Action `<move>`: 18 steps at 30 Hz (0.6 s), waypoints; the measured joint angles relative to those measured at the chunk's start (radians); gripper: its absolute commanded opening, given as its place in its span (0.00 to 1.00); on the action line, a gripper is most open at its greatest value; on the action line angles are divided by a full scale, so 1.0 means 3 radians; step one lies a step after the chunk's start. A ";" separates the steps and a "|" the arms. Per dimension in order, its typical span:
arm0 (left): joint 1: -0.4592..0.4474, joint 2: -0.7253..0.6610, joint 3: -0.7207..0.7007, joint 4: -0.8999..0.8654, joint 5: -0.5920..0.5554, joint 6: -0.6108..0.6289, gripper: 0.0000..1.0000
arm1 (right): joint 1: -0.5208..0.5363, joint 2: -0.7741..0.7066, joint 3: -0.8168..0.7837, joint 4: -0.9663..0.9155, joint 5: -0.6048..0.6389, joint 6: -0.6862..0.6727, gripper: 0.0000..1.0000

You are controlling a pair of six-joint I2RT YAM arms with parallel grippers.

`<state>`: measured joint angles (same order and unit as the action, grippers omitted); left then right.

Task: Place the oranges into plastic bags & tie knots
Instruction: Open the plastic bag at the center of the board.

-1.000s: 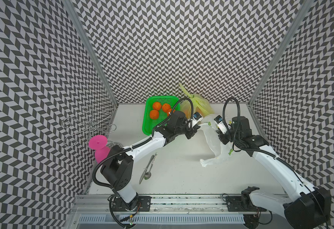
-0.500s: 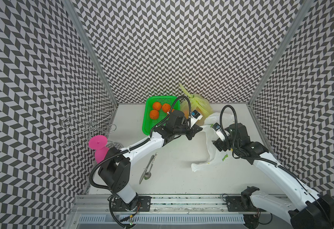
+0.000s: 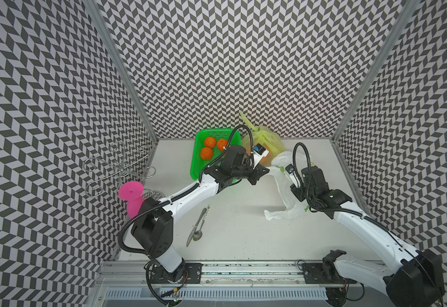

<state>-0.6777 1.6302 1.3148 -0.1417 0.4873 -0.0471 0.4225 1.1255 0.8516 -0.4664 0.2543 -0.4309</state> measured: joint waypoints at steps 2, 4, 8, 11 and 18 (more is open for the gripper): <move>0.0041 0.0017 0.0001 -0.0013 -0.0017 0.0001 0.00 | -0.0001 0.0000 0.0072 -0.0025 -0.0057 0.0036 0.27; 0.0070 0.0043 0.0000 -0.0023 -0.0034 0.0005 0.00 | -0.0014 0.0010 0.0174 -0.0072 -0.0142 0.0055 0.20; 0.0085 0.0069 -0.0013 -0.0033 -0.0034 0.0069 0.11 | -0.0114 0.0128 0.0432 -0.0132 -0.0399 0.0112 0.06; 0.0089 0.0069 -0.0028 -0.0033 -0.0008 0.0136 0.28 | -0.0231 0.0197 0.0554 -0.0165 -0.0671 0.0128 0.00; 0.0332 -0.0146 -0.0212 -0.0118 0.0277 0.0477 0.66 | -0.0450 0.0342 0.0670 -0.0197 -0.1329 0.0132 0.00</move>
<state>-0.5781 1.5864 1.2510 -0.1772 0.5705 0.0959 0.2874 1.2282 1.0527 -0.5255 -0.1444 -0.3912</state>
